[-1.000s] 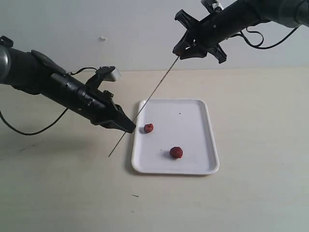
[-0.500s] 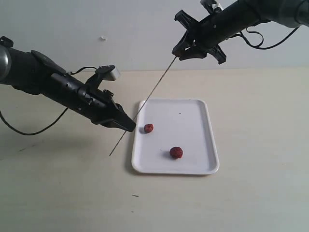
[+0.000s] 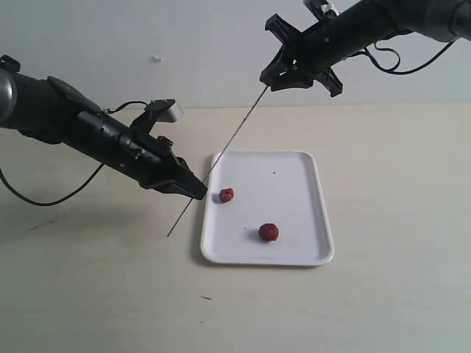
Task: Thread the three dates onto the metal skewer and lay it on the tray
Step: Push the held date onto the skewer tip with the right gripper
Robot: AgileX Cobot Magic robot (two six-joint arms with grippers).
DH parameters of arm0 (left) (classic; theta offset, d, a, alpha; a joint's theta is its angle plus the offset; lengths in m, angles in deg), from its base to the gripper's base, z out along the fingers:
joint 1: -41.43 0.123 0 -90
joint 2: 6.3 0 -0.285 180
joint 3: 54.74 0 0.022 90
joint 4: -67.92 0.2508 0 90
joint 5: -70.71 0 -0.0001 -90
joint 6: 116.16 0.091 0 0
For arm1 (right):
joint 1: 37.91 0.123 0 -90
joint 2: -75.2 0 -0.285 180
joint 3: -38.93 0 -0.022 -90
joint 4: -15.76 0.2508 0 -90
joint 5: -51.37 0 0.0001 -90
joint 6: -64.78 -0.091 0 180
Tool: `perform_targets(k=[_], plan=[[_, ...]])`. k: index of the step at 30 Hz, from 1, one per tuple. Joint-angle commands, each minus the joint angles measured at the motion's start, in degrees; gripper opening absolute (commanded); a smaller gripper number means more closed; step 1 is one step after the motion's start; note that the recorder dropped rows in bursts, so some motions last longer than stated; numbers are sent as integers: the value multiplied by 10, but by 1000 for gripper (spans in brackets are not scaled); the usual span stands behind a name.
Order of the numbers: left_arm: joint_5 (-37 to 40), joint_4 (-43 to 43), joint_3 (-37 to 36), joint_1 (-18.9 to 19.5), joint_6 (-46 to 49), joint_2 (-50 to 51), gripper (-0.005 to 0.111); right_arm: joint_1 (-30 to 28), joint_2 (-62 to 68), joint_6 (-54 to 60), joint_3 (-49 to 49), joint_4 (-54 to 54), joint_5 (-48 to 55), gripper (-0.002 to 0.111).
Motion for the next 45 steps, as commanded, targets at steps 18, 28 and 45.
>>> perform_targets(k=[18,28,45], plan=[[6,-151,-3,-12,72,1,0,20,-6,25,-3,0,30,27],[19,-250,-3,-29,128,1,0,47,-6,33,-3,-13,32,27],[17,-312,-3,-29,154,1,0,50,-11,75,-3,-32,42,60]])
